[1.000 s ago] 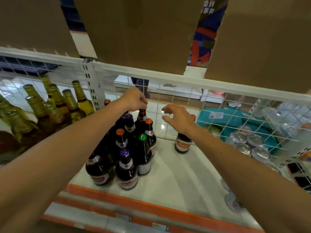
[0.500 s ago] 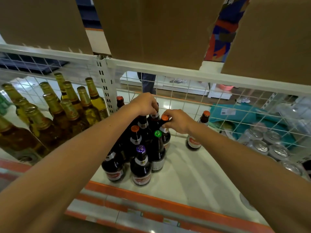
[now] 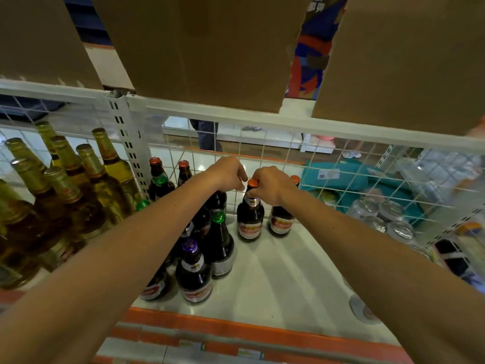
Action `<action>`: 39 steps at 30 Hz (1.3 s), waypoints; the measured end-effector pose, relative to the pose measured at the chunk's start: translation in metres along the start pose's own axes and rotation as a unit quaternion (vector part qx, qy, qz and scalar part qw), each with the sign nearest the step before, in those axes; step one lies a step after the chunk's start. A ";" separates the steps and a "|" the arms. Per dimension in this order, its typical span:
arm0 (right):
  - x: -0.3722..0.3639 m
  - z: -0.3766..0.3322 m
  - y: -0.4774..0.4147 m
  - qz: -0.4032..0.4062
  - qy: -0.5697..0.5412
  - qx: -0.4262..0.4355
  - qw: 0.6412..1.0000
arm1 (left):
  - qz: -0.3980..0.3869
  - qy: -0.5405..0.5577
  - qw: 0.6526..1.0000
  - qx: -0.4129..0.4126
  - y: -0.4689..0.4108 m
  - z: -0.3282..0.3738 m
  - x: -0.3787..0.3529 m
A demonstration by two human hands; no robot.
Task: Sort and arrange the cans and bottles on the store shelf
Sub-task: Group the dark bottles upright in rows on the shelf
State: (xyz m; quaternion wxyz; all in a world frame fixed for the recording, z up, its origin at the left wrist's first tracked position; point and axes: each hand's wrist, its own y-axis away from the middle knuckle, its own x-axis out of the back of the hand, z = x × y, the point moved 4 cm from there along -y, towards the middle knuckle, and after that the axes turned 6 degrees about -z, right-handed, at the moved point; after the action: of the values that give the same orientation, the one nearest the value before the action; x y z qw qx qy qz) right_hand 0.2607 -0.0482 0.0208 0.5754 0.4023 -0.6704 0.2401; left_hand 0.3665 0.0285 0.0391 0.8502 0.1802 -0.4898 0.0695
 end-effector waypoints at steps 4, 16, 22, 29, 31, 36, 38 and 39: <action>0.010 0.009 -0.008 -0.003 0.013 -0.020 1.000 | -0.010 -0.008 1.000 -0.005 -0.013 0.003 -0.007; 0.013 0.033 -0.025 -0.010 0.037 -0.041 0.998 | -0.052 0.041 0.998 -0.014 -0.040 0.007 -0.026; 0.013 0.036 -0.027 -0.026 0.034 -0.021 0.999 | -0.043 0.062 0.997 -0.006 -0.038 0.006 -0.027; 0.041 0.026 -0.004 0.130 0.012 0.019 0.991 | -0.025 0.145 0.989 0.018 -0.008 -0.006 -0.008; 0.047 0.022 0.005 0.155 0.002 0.032 0.987 | -0.021 0.137 0.990 0.020 0.009 -0.009 -0.001; 0.035 0.013 0.024 0.092 -0.032 0.054 0.994 | -0.066 0.124 0.990 0.034 0.071 -0.015 0.008; 0.023 0.010 0.034 0.073 -0.042 0.066 0.994 | -0.110 0.114 0.986 0.054 0.091 -0.020 0.001; 0.017 0.009 0.039 0.071 -0.041 0.071 0.994 | -0.121 0.096 0.986 0.060 0.098 -0.022 -0.003</action>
State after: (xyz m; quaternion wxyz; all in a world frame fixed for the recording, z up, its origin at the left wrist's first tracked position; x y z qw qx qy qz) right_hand 0.2230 -0.0376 0.0408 0.4993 0.4031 -0.7014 0.3103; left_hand 0.3538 0.1272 0.0496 0.8830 0.2816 -0.3753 0.0126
